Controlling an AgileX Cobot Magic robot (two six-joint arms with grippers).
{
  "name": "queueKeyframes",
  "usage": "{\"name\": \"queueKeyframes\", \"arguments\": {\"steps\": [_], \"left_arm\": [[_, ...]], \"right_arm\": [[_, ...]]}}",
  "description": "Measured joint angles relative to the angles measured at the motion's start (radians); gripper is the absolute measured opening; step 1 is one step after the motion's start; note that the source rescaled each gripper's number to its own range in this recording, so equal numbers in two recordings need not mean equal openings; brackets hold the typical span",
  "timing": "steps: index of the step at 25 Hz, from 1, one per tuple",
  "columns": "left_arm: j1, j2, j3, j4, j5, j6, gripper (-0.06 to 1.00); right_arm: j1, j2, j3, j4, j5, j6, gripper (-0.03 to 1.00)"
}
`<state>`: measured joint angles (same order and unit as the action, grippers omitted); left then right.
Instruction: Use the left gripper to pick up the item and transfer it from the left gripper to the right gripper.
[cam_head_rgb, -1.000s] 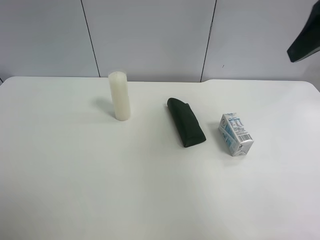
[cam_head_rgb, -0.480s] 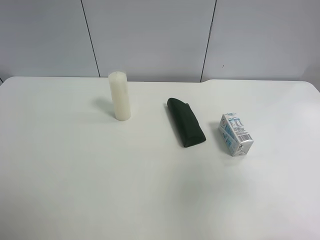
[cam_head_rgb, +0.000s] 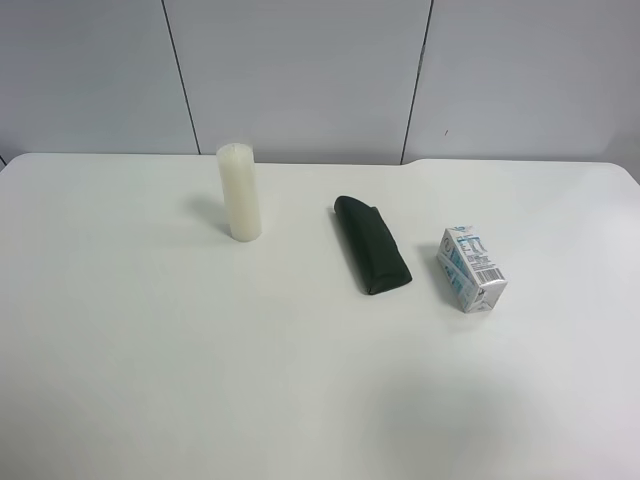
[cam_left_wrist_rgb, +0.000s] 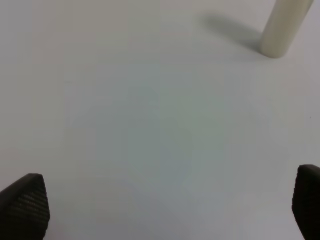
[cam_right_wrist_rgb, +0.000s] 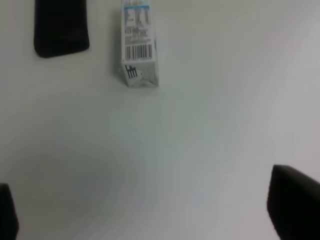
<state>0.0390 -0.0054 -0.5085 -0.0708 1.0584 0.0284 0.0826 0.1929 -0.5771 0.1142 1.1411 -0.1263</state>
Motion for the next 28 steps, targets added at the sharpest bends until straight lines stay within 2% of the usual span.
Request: {"name": "queueKeyframes", "arguments": {"steps": [9,28], "left_arm": [[0.000,0.000,0.000,0.000,0.000,0.000,1.00],[0.000,0.000,0.000,0.000,0.000,0.000,1.00]], "right_arm": [[0.000,-0.188,0.071,-0.006,-0.077,0.047,1.00],[0.000,-0.195,0.072,-0.017,-0.081,0.054,1.00]]}}
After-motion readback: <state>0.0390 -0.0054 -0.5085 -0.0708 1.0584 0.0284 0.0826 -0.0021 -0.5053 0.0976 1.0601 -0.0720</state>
